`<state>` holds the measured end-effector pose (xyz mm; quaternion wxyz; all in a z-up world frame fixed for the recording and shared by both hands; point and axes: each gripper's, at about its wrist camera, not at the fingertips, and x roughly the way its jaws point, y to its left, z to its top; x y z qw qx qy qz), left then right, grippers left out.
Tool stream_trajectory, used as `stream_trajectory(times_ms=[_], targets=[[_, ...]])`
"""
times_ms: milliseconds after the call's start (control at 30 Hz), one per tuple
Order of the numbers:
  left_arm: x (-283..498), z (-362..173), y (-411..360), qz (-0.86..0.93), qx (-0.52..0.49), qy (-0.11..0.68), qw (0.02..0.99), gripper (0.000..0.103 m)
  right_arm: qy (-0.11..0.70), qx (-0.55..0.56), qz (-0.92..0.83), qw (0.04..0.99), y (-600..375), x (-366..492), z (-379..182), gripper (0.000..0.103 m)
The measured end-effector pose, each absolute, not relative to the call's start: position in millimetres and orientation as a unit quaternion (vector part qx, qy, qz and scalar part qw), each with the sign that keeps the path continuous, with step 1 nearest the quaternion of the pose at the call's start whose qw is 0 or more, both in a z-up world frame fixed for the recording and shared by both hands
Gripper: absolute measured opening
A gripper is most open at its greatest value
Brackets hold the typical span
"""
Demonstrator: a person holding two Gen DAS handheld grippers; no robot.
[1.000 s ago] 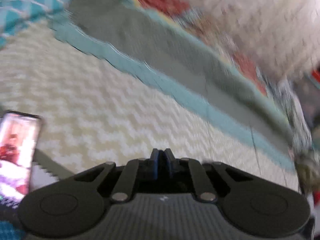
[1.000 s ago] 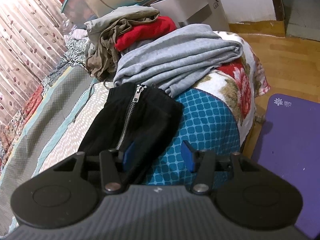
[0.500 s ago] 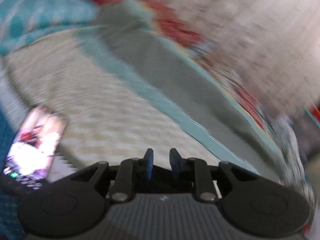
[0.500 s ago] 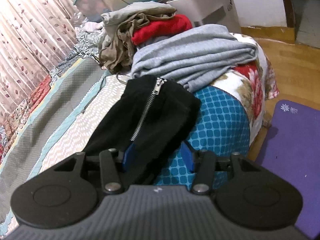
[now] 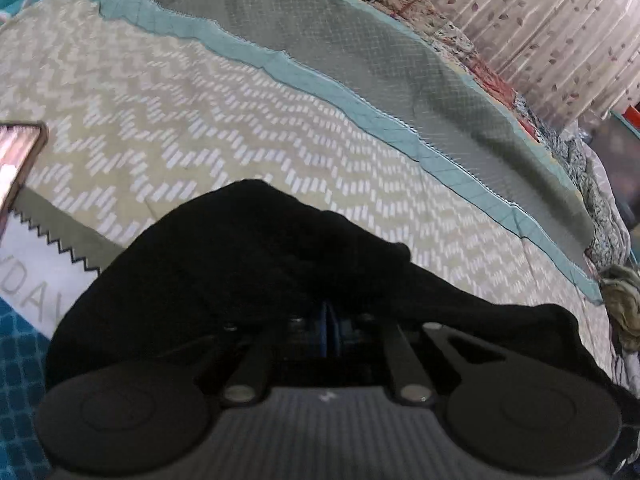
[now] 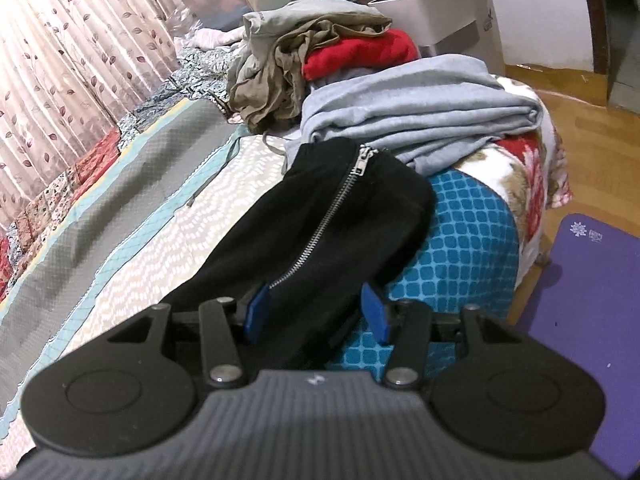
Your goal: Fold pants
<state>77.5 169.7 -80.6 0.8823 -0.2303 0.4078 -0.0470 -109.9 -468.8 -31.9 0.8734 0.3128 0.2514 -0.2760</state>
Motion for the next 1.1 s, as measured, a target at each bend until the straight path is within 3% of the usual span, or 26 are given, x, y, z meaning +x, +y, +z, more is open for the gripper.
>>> stream_trajectory(times_ms=[267,533,667,933,1100], targets=[[36,-52,178,-0.085,-0.249,0.349,0.899,0.027,0.256,0.328,-0.269,0.869,-467,-108,-38,0.054],[13,-65,174,-0.096,-0.232,0.354,0.901,0.028,0.269,0.333,-0.257,0.866,-462,-103,-46,0.054],[14,-83,172,-0.069,-0.210,0.385,0.896,0.016,0.273,0.343,-0.259,0.861,-463,-104,-51,0.054],[21,-81,172,-0.056,-0.218,0.397,0.889,0.016,0.270,0.352,-0.259,0.858,-466,-110,-51,0.054],[11,-62,173,-0.065,-0.241,0.372,0.894,0.029,0.267,0.357,-0.261,0.856,-471,-112,-52,0.054]])
